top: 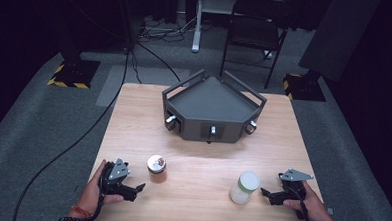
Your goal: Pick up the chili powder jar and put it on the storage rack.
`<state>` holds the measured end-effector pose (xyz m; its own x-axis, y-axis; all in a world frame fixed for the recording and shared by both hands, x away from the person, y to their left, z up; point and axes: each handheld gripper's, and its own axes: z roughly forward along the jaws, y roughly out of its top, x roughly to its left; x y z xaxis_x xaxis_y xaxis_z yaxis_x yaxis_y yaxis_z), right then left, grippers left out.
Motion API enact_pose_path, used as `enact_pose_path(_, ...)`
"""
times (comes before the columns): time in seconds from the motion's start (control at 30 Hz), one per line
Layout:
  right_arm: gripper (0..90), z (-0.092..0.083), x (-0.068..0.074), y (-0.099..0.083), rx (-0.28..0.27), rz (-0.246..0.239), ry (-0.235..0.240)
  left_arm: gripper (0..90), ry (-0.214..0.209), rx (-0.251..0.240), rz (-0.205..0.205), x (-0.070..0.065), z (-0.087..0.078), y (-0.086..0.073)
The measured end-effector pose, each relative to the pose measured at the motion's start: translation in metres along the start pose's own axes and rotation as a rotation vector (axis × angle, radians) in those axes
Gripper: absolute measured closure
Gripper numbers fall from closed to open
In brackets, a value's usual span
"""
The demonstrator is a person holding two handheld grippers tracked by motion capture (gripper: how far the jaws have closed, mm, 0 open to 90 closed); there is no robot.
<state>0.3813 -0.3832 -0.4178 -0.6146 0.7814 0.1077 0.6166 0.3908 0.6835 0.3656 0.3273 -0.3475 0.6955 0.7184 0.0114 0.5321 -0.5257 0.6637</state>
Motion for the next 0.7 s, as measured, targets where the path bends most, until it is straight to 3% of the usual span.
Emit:
enact_pose_path(0.33, 0.0, 0.0, -0.0001, 0.0, 0.0, 0.0, 0.0, 1.4, -0.009, -0.034, 0.01, -0.0031, -0.0017, 0.0032)
enact_pose_path(0.7, 0.0, 0.0, 0.0, 0.0, 0.0, 0.0, 0.0, 1.3, -0.022, -0.027, 0.016, -0.0056, 0.0052, 0.0081)
